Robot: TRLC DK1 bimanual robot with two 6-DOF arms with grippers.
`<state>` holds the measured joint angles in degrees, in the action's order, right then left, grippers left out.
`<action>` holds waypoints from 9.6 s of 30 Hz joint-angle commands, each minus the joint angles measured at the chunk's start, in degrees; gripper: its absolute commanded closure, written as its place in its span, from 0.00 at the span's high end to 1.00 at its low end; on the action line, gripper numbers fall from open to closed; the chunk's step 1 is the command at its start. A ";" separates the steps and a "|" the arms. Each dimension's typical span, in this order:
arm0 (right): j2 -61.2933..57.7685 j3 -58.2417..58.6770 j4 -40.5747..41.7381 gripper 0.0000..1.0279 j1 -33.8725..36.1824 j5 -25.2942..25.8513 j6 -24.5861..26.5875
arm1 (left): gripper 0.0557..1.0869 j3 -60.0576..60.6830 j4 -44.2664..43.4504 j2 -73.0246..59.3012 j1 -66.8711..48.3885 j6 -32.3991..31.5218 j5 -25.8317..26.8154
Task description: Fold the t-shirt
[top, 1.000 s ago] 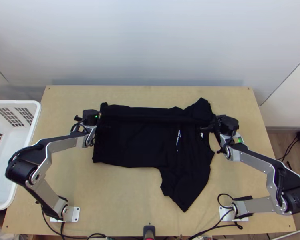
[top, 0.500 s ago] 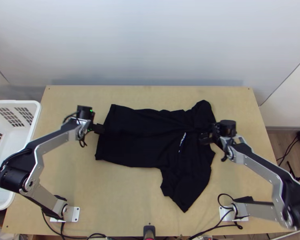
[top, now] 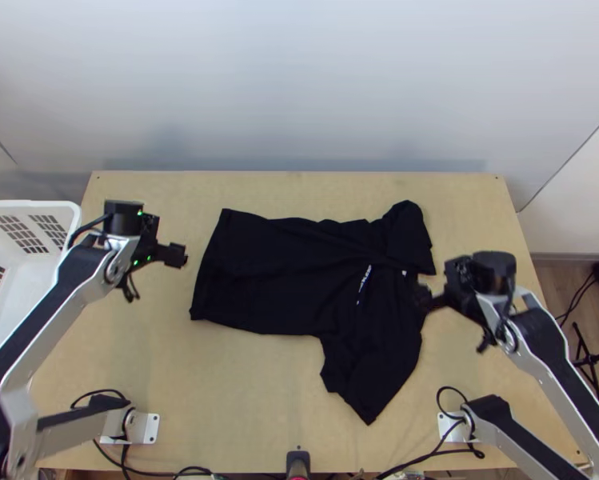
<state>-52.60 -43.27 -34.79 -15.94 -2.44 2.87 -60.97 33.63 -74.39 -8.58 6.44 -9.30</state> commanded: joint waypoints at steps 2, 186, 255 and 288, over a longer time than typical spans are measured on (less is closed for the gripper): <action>7.86 -4.11 -23.84 0.97 -5.32 -7.67 -2.96 | 0.96 3.84 14.19 12.87 -3.46 4.20 6.22; -33.97 -26.61 6.84 0.03 7.24 7.36 49.16 | 0.04 -24.28 2.76 -35.21 -0.39 -17.77 23.54; 10.67 -14.65 -6.87 0.93 -19.65 29.95 46.08 | 0.94 -27.18 1.88 -42.77 7.26 -25.60 46.74; 10.41 -13.42 -8.72 0.92 -21.50 31.27 40.63 | 0.04 -33.16 5.92 -42.33 -0.91 -23.22 41.29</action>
<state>-42.22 -57.45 -43.46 -36.01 28.51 45.56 -87.99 33.54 -118.06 -9.91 -15.88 36.23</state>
